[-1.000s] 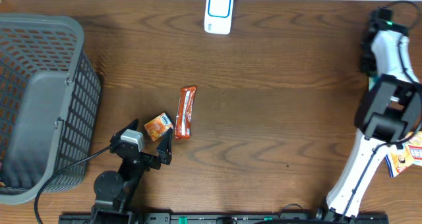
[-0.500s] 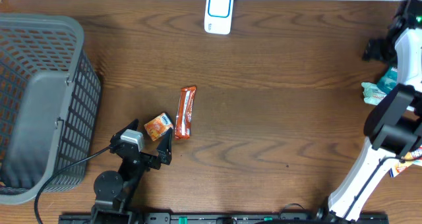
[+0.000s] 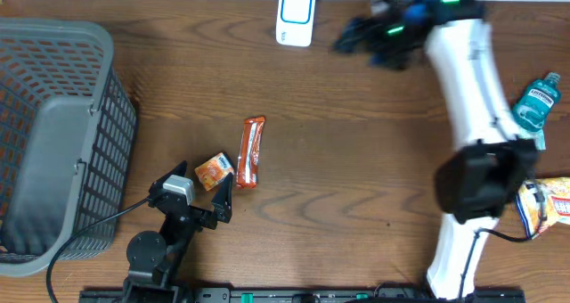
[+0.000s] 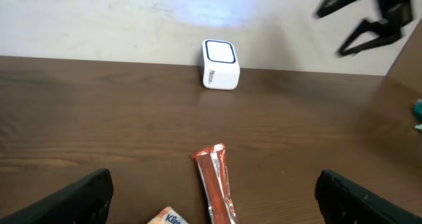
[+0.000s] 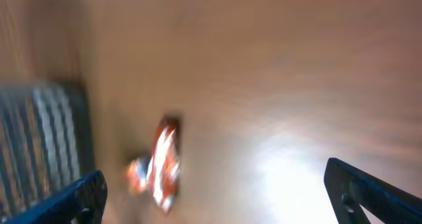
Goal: Scan the item barcode
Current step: 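Carry the bottle right and drop it at the table's right edge, then reach the right gripper to the orange-red snack stick and grasp it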
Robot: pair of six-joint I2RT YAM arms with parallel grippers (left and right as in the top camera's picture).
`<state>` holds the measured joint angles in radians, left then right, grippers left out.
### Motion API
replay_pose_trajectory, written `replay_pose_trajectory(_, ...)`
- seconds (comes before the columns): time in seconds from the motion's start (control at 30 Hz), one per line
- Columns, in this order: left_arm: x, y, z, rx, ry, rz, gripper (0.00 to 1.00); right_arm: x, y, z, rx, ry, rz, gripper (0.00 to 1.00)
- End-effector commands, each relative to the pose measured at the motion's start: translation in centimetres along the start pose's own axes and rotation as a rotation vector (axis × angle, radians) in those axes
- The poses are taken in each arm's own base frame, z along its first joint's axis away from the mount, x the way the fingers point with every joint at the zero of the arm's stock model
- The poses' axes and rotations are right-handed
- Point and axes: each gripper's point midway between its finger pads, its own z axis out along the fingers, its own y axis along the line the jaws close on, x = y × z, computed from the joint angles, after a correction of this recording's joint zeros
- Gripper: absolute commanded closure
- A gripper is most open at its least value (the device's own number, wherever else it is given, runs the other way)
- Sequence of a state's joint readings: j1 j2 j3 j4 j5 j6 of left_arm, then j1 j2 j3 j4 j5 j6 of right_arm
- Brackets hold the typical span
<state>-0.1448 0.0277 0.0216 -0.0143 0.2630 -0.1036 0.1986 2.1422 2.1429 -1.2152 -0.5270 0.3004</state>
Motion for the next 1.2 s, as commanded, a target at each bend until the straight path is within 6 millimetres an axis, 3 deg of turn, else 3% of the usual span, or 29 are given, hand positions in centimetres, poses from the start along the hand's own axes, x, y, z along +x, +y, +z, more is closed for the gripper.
replay_pose_trajectory(0.0,1.6,0.2,0.1,-0.002,0.046,-0.004,0.02,4.1,4.1,3.9,0.067,0.096,-0.098,0.03)
replay_pose_trajectory(0.17,1.6,0.2,0.1,-0.002,0.046,-0.004,0.03,9.6,7.3,9.2,0.239,0.167,-0.231,0.01)
replay_pose_trajectory(0.27,1.6,0.2,0.1,-0.002,0.046,-0.004,0.02,13.1,7.8,12.7,0.334,0.205,-0.235,0.04)
replay_pose_trajectory(0.4,1.6,0.2,0.1,-0.002,0.046,-0.004,0.02,16.3,7.9,16.0,0.375,0.275,-0.265,0.11)
replay_pose_trajectory(0.5,1.6,0.2,0.1,-0.002,0.046,-0.004,0.02,18.2,7.2,18.2,0.404,0.329,-0.279,0.25)
replay_pose_trajectory(0.53,1.6,0.2,0.1,-0.002,0.046,-0.004,0.02,19.1,6.7,19.0,0.425,0.357,-0.277,0.45)
replay_pose_trajectory(0.67,1.6,0.2,0.1,-0.002,0.046,-0.004,0.02,20.0,5.2,19.4,0.484,0.391,-0.267,0.72)
replay_pose_trajectory(0.83,1.6,0.2,0.1,-0.002,0.046,-0.004,0.02,18.3,1.3,16.8,0.746,0.314,-0.278,0.86)
replay_pose_trajectory(0.93,1.6,0.2,0.1,-0.002,0.046,-0.004,0.02,18.4,1.0,16.3,0.77,0.316,-0.269,0.84)
replay_pose_trajectory(1.03,1.6,0.2,0.1,-0.002,0.046,-0.004,0.02,18.7,1.7,16.2,0.738,0.325,-0.261,0.73)
replay_pose_trajectory(1.13,1.6,0.2,0.1,-0.002,0.046,-0.004,0.02,18.8,2.8,16.5,0.678,0.323,-0.249,0.38)
replay_pose_trajectory(1.17,1.6,0.2,0.1,-0.002,0.046,-0.004,0.02,18.8,3.3,16.8,0.648,0.322,-0.244,0.34)
